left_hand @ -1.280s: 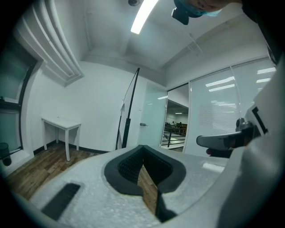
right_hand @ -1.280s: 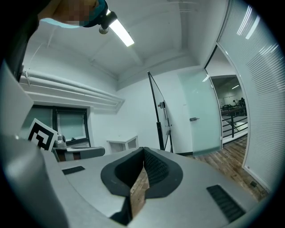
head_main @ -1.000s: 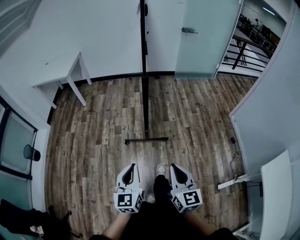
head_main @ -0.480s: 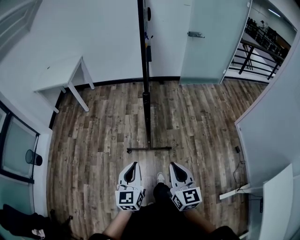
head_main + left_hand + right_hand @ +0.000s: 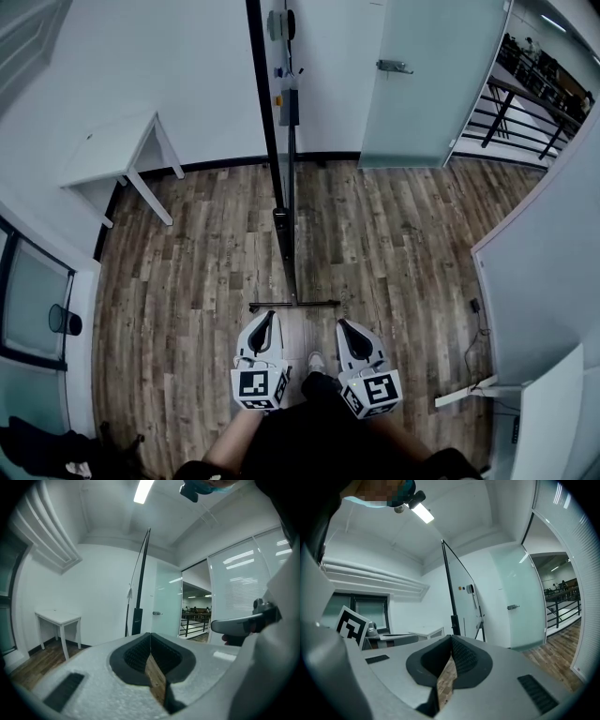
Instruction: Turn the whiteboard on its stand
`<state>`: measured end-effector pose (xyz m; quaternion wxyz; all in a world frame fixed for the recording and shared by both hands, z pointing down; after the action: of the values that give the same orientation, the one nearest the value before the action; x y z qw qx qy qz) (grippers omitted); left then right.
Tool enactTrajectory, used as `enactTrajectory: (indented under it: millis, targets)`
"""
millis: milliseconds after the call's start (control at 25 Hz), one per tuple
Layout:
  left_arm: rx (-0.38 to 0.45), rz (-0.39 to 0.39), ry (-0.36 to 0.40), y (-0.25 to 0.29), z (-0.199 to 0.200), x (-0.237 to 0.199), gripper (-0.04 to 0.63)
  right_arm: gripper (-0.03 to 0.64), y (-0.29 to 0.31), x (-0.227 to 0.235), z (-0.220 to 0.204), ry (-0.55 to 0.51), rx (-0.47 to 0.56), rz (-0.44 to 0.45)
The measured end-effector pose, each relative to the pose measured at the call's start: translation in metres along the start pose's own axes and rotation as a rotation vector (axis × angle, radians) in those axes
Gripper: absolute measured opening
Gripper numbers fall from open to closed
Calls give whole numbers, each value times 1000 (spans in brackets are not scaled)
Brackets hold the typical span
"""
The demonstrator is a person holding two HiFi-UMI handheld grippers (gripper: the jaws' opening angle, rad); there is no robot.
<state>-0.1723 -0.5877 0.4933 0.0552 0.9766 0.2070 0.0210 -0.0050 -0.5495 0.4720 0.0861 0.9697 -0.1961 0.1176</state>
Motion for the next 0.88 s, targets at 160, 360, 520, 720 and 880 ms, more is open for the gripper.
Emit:
enactTrajectory:
  millis: [160,360,520,720,880]
  targets:
    - [-20,-13,-2,37,-1,-5,14,12,19,18,8,-2,-11,7]
    - [-31,-10,-5,83,-9,-15,33,12,45,40,11,0,-29,6]
    - [-45,-26,-4,119,-13,-19,118,12,66,54,13,8,-43,10]
    - [-72,-11,-15,163,-22,-30,190,12,92,73,18,16,-50,19]
    - [-104,8,-31,195,-33,-40,225,12,107,84,17,24,-64,18]
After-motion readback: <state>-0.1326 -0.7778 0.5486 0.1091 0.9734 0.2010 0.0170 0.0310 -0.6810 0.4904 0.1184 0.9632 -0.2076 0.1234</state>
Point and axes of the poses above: the fingertips, and each gripper's own axes: y forward along the fingers, x to its right, z out of its top, the point moved 4 cm from there along -y, backward along the fingers, and after that the axes turned 7 degrees about y, right-handed, at the moved point
